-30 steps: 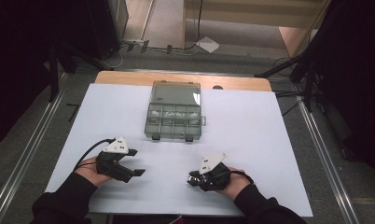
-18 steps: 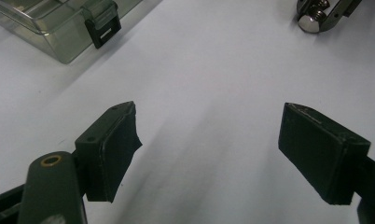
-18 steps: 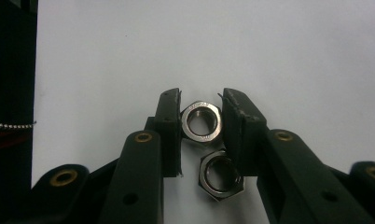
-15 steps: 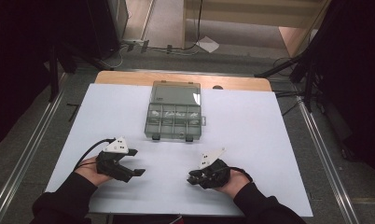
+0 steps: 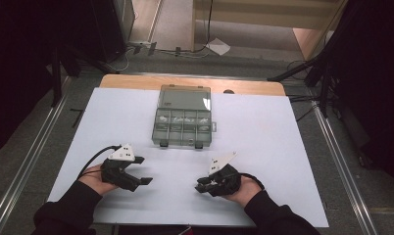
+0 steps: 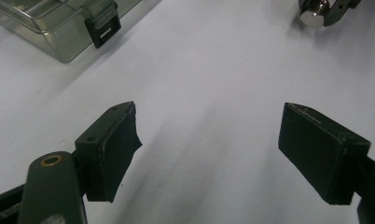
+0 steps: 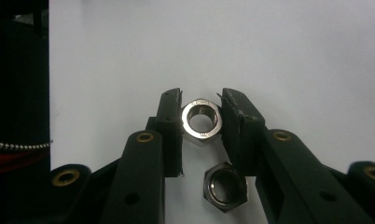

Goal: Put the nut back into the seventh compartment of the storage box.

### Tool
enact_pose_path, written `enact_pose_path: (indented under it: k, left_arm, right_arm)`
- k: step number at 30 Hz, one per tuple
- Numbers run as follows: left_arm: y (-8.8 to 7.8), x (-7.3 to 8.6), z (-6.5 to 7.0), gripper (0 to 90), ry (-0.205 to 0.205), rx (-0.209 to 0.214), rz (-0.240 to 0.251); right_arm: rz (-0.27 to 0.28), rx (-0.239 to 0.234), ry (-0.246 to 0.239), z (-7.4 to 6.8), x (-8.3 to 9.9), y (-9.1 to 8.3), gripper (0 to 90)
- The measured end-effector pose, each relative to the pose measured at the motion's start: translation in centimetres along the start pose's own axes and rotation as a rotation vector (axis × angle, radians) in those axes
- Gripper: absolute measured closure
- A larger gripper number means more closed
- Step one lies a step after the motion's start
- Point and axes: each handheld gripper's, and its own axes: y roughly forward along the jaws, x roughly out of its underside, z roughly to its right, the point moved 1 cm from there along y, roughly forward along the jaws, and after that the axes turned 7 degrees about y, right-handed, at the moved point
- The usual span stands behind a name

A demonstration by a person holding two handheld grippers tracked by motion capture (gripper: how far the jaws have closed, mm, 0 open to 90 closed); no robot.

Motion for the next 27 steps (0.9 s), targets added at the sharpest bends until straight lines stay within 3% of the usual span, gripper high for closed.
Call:
enact_pose_path:
  k: [4,16,27]
  left_arm:
    - [0.2,0.1,0.1,19.7,-0.004,0.000,0.020]
    - [0.2,0.1,0.1,19.8,-0.003,-0.001,0.015]
    - [0.1,0.1,0.0,19.7,-0.004,0.000,0.007]
  right_arm:
    - [0.026,-0.005,0.022,0.1,-0.3,-0.5,71.3]
    - [0.080,0.005,0.079,0.5,-1.2,-1.6,71.3]
    - [0.118,0.028,0.103,0.8,-2.4,-2.1,71.3]
